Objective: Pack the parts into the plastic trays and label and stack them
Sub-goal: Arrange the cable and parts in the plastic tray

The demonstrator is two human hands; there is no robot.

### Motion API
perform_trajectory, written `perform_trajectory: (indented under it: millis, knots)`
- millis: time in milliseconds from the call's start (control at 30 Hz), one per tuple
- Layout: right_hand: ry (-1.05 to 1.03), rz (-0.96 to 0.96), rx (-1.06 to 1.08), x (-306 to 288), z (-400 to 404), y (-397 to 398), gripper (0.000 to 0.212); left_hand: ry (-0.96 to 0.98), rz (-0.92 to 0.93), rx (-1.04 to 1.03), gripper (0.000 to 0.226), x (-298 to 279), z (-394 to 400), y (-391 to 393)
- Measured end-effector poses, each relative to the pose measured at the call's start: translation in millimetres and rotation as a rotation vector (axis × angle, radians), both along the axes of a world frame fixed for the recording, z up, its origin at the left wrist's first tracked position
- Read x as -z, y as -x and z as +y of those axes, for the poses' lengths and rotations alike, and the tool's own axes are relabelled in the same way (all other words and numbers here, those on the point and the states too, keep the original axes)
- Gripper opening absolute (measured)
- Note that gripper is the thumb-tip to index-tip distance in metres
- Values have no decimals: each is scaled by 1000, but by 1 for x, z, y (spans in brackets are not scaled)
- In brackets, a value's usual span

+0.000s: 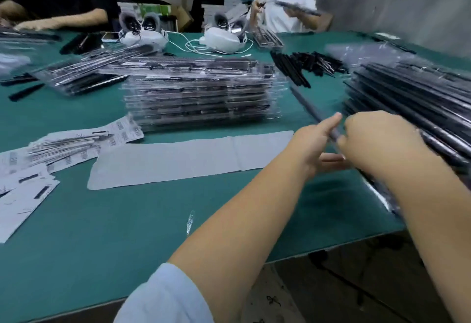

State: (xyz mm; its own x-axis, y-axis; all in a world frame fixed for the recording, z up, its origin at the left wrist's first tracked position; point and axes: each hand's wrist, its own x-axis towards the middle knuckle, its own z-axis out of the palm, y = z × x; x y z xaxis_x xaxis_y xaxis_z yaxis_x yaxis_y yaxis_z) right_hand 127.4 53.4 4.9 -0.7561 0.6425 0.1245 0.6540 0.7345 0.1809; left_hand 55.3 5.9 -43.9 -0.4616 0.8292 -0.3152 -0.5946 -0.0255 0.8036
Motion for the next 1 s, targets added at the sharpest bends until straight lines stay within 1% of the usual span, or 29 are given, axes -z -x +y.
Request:
perform_trajectory:
  millis: [67,100,133,200,233,267,333,400,433,467,500,567,600,633,700,733,767,833,867,900,933,967,1000]
  knots:
    - [120,3,-72,8,-8,-10,20,81,96,-75,6,13,0,-1]
    - [182,31,-123,10,-11,-17,21,105,144,-83,7,19,-4,-2]
    - [263,91,-154,13,-12,-25,22,118,175,-75,15,24,-8,-1]
    - [449,367,-173,24,-10,-44,22,104,230,-56,25,30,-23,2]
    - [474,496,-163,30,-7,-54,20,94,264,-50,31,31,-32,5]
    - [452,563,-140,37,-4,-62,28,79,283,-39,37,29,-42,9]
    - [422,595,-65,55,0,-74,56,6,310,-18,41,25,-65,17]
    - [546,657,3,68,-6,-75,75,-100,313,-10,42,20,-89,24]
    - [652,693,22,72,-10,-74,83,-146,311,-18,45,15,-101,27]
    - [807,726,27,74,-15,-73,90,-186,306,-33,49,11,-113,29]
    - [1015,763,-4,76,-20,-72,94,-228,305,-50,50,7,-125,31]
    - [1533,786,-196,82,-27,-72,94,-291,310,-97,49,0,-150,37]
    - [1746,703,-341,87,-29,-71,89,-305,307,-136,47,-3,-162,39]
    - [1907,579,-500,91,-35,-70,84,-311,302,-187,44,-6,-174,43]
    - [2111,300,-722,102,-53,-70,74,-315,273,-313,37,-9,-196,52]
    - [2103,180,-756,106,-59,-71,63,-308,248,-375,35,-9,-208,56]
    - [2050,97,-749,107,-61,-72,51,-295,220,-426,35,-7,-220,61]
    - [1867,-23,-667,96,-61,-76,33,-251,154,-497,43,-2,-242,64]
    - [1777,-99,-608,91,-57,-79,31,-231,115,-526,47,1,-252,64]
    - [1645,-147,-537,85,-50,-83,33,-230,74,-565,47,4,-261,63]
    - [1507,-143,-453,78,-42,-85,32,-245,36,-617,41,8,-269,61]
    - [1397,-72,-400,72,-34,-81,24,-258,7,-676,31,12,-277,58]
    - [1334,52,-311,64,-23,-76,13,-246,-12,-726,22,15,-282,54]
